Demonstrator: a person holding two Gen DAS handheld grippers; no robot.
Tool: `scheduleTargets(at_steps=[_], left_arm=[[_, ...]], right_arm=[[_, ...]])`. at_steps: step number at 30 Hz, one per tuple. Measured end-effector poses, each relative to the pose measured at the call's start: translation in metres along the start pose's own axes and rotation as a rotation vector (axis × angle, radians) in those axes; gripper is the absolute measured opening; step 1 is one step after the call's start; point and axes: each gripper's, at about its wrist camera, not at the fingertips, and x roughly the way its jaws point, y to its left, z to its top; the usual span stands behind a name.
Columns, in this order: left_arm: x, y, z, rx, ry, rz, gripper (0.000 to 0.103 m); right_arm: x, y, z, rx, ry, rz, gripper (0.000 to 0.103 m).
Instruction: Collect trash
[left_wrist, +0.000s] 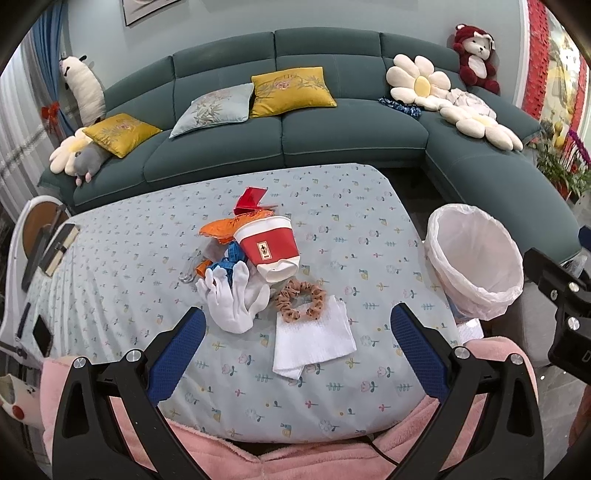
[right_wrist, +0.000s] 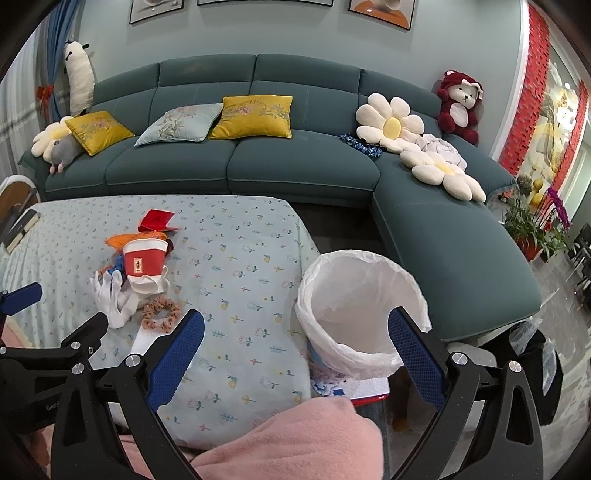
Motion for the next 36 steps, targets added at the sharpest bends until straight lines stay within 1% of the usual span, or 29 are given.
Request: scheduleTargets(at_steps=[2, 7, 17, 25, 28, 31, 34, 36], left_arm=[[0.006, 0.009, 0.0, -0.014, 0.006, -0.013, 0.096], [0.022, 0.032, -0.002, -0.058, 0.026, -0.011, 0.096], [0.066, 0.08, -0.016, -0.084, 0.09, 0.053, 0.096], [0.114, 0.112, -0.029, -0.112, 0.161, 0.026, 0.095], [0.13, 0.121, -0.029, -0.152, 0.177, -0.014, 0.095], [0.145, 0.124, -0.03, -0.159, 0.187, -0.035, 0.092], [0.16, 0.124, -0.031, -0.157, 0.21, -0.053, 0.082], [0.169, 0.124, -0.033, -0.165, 0.226, -0.068, 0.077]], right_arm=[[0.004, 0.003, -0.001, 0.004, 0.003, 0.008, 0.096], [0.018, 0.021, -0.005, -0.004, 0.024, 0.035, 0.096], [0.056, 0.072, -0.017, -0.046, 0.065, 0.097, 0.096], [0.094, 0.108, -0.028, -0.065, 0.117, 0.149, 0.096], [0.11, 0.117, -0.034, -0.063, 0.148, 0.162, 0.094], [0.128, 0.124, -0.04, -0.05, 0.185, 0.175, 0.094], [0.143, 0.128, -0.047, -0.037, 0.227, 0.187, 0.088], [0.152, 0.13, -0.052, -0.032, 0.253, 0.191, 0.087]])
